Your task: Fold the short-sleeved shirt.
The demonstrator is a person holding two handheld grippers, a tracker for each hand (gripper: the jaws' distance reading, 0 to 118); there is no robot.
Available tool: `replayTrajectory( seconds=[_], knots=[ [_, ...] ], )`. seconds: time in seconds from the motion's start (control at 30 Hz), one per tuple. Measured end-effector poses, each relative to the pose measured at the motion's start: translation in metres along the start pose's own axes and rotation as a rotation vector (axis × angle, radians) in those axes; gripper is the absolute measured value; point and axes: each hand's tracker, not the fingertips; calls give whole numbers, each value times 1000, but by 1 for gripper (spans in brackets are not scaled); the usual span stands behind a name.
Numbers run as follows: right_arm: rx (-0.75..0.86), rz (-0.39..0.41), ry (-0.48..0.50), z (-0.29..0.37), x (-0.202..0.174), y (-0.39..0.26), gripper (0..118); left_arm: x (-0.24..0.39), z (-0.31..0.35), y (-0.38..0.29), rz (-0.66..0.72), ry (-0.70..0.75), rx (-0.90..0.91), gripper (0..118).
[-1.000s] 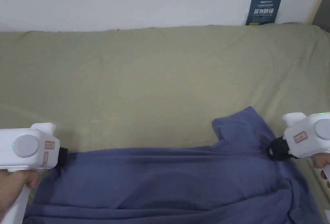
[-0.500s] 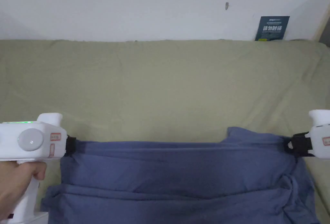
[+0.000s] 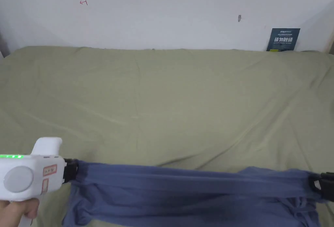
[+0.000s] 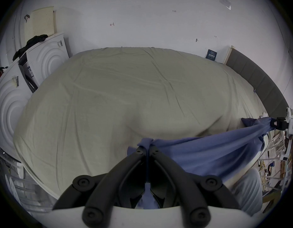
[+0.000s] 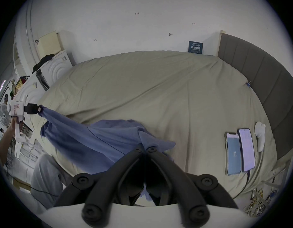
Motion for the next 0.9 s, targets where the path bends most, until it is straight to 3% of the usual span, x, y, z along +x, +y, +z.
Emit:
replayTrajectory(
  seconds=[0.47,0.5,0.53,0.57,0.6,0.63,0.67,0.7,0.73,0.83,0.87,0.9],
  knots=[
    [-114,19,-20,-23,3,-79,2,-21,-26,-77,-25,6,-111,1],
    [-119,15,-20,-23,3,-79,3,-18,-23,-78,-18,0,-113,11],
    [-122,6,-19,-27,7,-80,9,-20,-23,-79,-19,8,-117,40],
    [-120,-12,-59,-26,7,-80,46,-23,-26,-80,-21,60,-144,99],
    [-130,-30,-97,-27,8,-79,91,-26,-28,-82,-14,59,-163,118],
    [-157,-49,-94,-29,11,-80,118,-26,-24,-87,50,6,-101,115],
    [-136,-78,-125,-21,12,-83,118,-32,-26,-91,80,22,-142,116],
    [-114,-112,-79,-20,12,-80,118,-36,-27,-94,103,18,-155,117],
    [-136,-140,-93,-20,11,-79,118,-37,-13,-93,121,16,-149,117],
    [-126,-173,-85,-10,-1,-87,118,-42,12,-93,196,-13,-178,114],
    [-133,-182,-72,-8,-5,-85,117,-43,20,-92,220,-16,-168,104],
    [-125,-187,-66,-5,-12,-83,113,-35,31,-90,221,-34,-135,86]
  ],
)
